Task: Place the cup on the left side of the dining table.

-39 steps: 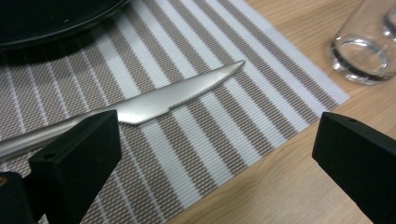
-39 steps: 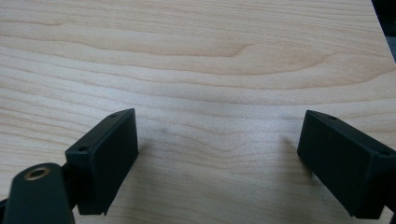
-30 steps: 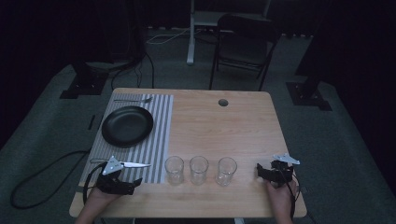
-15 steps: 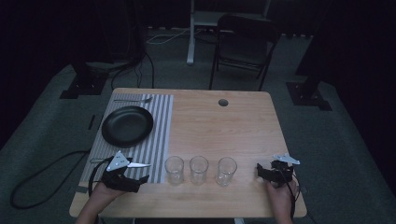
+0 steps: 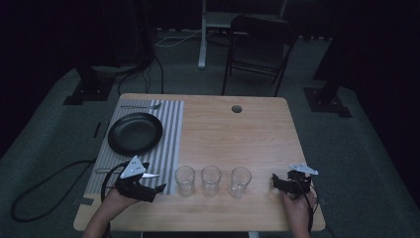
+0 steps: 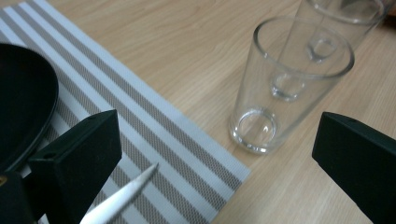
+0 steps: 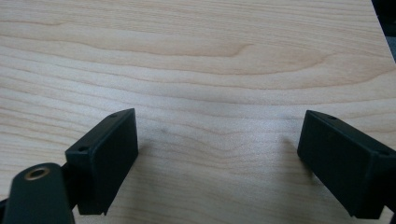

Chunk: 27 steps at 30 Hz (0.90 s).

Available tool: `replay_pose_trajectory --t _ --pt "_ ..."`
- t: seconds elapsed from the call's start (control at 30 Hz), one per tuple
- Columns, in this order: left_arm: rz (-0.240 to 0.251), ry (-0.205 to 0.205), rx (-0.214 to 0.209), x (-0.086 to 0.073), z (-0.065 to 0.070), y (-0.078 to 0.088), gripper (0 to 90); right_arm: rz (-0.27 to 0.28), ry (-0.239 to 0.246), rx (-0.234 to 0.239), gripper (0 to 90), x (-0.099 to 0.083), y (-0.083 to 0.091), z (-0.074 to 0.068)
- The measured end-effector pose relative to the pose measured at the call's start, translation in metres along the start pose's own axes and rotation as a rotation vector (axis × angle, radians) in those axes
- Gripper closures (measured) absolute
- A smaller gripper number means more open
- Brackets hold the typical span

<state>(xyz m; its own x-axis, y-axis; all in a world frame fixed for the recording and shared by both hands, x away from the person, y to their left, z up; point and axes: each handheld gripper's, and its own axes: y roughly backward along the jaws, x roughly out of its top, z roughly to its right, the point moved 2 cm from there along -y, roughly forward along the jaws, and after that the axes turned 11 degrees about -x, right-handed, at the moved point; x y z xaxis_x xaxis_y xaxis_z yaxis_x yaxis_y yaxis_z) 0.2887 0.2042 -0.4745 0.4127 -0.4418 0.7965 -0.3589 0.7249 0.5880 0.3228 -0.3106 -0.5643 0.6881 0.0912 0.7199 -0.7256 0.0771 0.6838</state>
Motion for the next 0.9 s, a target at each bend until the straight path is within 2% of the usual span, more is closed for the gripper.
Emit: replay_pose_trajectory --t 0.3,0.4,0.67,0.73,0.77,0.9 --pt "0.014 -0.041 -0.043 0.019 0.008 -0.008 1.8 0.001 0.001 0.000 11.8 0.000 0.000 0.000" --pt "0.012 -0.048 -0.047 0.023 0.010 -0.012 1.8 0.002 0.001 0.000 11.8 0.000 0.000 0.000" --pt "-0.006 -0.063 -0.101 0.031 0.014 -0.025 1.8 0.001 0.000 0.000 11.8 0.000 0.000 0.000" --pt "-0.011 -0.073 -0.101 0.034 0.016 -0.028 1.8 0.001 0.000 0.000 11.8 0.000 0.000 0.000" --pt "-0.011 -0.071 -0.118 0.035 0.016 -0.029 1.8 0.001 0.000 0.000 11.8 0.000 0.000 0.000" --pt "-0.018 -0.087 -0.112 0.041 0.018 -0.034 1.8 0.001 0.000 0.000 11.8 0.000 0.000 0.000"
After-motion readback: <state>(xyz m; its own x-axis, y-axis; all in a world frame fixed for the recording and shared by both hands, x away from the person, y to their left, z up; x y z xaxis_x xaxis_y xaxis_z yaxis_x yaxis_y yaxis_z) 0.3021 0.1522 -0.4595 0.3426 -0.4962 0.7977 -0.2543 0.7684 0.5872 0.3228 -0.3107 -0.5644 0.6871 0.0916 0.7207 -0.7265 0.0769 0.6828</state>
